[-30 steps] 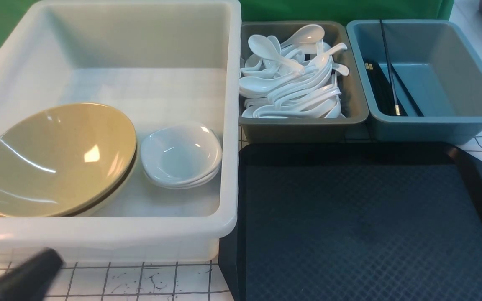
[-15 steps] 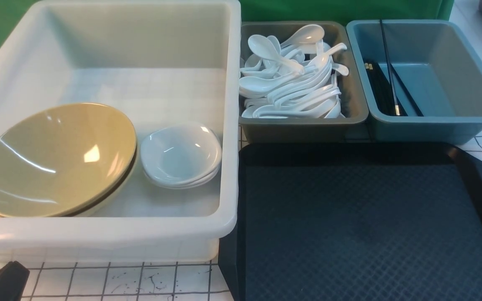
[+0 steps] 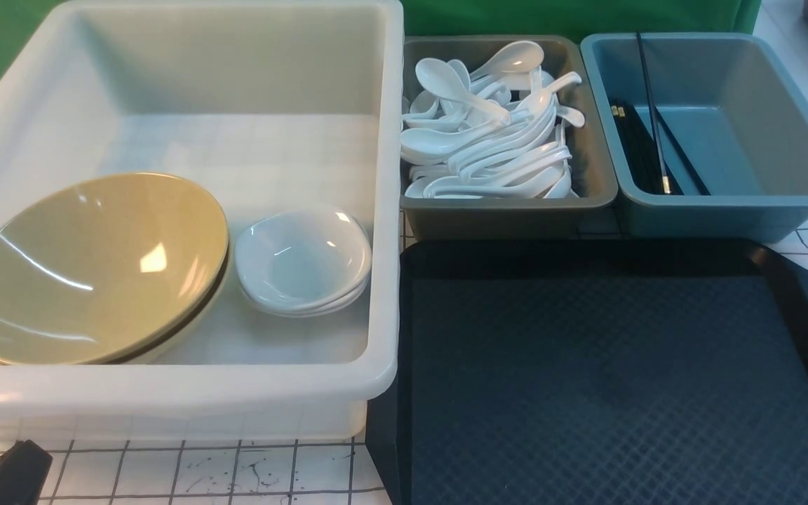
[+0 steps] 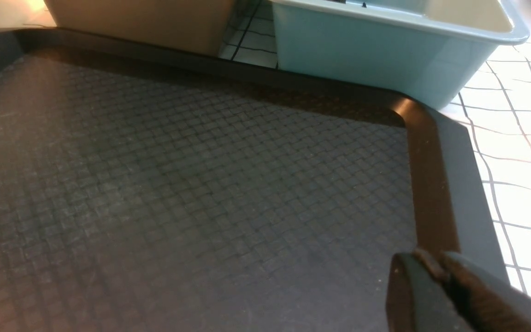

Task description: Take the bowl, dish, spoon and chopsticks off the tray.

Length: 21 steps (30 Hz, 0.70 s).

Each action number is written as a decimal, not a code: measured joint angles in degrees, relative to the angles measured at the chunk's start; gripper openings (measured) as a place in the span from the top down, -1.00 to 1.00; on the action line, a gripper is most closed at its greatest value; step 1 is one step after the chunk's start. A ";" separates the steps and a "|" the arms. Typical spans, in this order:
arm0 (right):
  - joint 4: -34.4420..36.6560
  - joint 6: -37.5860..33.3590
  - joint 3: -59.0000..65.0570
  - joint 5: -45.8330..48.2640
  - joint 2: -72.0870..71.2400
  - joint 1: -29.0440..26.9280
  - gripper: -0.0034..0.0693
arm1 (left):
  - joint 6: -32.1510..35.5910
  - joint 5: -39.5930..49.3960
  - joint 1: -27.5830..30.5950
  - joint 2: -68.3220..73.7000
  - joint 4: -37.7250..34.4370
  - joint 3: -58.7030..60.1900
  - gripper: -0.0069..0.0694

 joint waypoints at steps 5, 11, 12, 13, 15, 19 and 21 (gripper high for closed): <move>0.00 0.00 0.00 0.00 0.00 0.00 0.68 | 0.00 0.00 0.00 0.00 -0.04 0.00 0.82; 0.00 0.05 0.00 0.00 0.00 0.00 0.65 | -0.04 0.00 0.00 0.00 -0.04 -0.05 0.82; 0.00 0.05 0.00 0.00 0.00 0.00 0.65 | -0.04 0.03 0.00 0.00 -0.04 -0.05 0.82; 0.00 0.05 0.00 0.00 0.00 0.00 0.65 | -0.04 0.03 0.00 0.00 -0.04 -0.05 0.82; 0.00 0.05 0.00 0.00 0.00 0.00 0.64 | -0.04 0.03 0.00 0.00 -0.04 -0.05 0.82; 0.00 0.05 0.00 0.00 0.00 0.00 0.63 | -0.07 0.03 0.00 0.00 -0.04 -0.05 0.82; 0.00 0.05 0.00 0.00 0.00 0.00 0.62 | -0.11 0.03 0.00 0.00 -0.04 -0.05 0.82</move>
